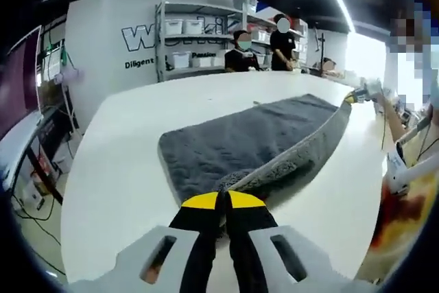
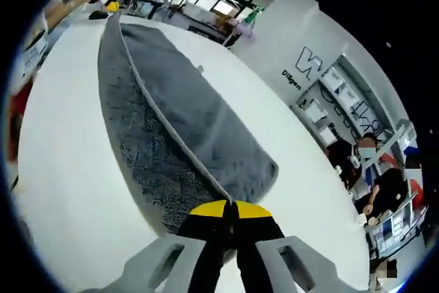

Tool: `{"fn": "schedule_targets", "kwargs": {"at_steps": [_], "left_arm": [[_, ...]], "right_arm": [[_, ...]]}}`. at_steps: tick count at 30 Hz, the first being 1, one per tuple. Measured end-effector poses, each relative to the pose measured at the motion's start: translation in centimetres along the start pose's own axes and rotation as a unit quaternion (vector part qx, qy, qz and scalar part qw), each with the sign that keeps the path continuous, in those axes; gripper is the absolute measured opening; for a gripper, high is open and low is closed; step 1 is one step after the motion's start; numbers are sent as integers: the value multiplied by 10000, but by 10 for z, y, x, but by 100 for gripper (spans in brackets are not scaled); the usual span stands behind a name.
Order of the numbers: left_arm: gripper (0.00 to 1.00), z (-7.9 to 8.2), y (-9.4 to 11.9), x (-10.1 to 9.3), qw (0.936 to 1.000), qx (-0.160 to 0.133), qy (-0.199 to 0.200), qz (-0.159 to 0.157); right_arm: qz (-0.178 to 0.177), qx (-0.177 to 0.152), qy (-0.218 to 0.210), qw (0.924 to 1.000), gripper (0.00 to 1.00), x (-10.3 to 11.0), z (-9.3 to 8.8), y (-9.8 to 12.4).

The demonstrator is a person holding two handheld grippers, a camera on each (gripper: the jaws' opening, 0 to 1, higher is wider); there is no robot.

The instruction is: Fold the towel on the table until its edges align and the towel forms a compact rectangular stack.

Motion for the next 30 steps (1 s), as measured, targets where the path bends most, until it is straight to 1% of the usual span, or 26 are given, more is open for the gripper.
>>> {"fn": "schedule_targets", "kwargs": {"at_steps": [2, 3, 4, 7, 9, 10, 13, 16, 21, 25, 28, 30], "left_arm": [[2, 2, -4, 2, 10000, -7, -99, -8], [2, 2, -7, 3, 9998, 38, -191, -17], [2, 3, -8, 3, 9997, 44, -219, -8], [2, 4, -18, 1, 9986, 218, -477, 25], [2, 8, -28, 1, 9970, 302, -708, 111], [2, 10, -30, 2, 9967, 298, -740, 141], [2, 17, -39, 3, 9958, 288, -838, 230], [2, 22, -44, 7, 9957, 263, -850, 267], [3, 34, -64, 12, 9925, 269, -1108, 444], [3, 41, -77, 16, 9901, 303, -1249, 569], [3, 46, -83, 19, 9890, 304, -1296, 644], [3, 52, -87, 21, 9892, 243, -1273, 689]], "right_arm": [[-128, -57, -19, 9999, 0, -7, 2, -2], [-186, -69, -21, 9998, 0, -10, 2, -3], [-221, -48, -2, 9997, 0, -11, 2, -4], [-326, 13, 53, 9995, 0, -16, 3, -7], [-486, 120, 159, 9986, 0, -23, 4, -10], [-503, 129, 172, 9985, 0, -24, 5, -10], [-685, 294, 343, 9966, 0, -30, 7, -14], [-745, 372, 414, 9957, 0, -33, 8, -16], [-918, 478, 523, 9933, 0, -42, 10, -26], [-1059, 460, 501, 9921, 0, -48, 11, -31], [-1111, 367, 429, 9922, 0, -53, 13, -32], [-1160, 264, 311, 9924, 0, -58, 13, -32]]}}
Point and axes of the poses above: the point that each gripper's makers call its tool centre point, and the gripper's own axes: y roughly backward along the fingers, x roughly to its left, z roughly out of its top, the point moved 6 cm from there along y, roughly backward along the fingers, and after that the axes turned 14 degrees about z, right-handed, at the moved point
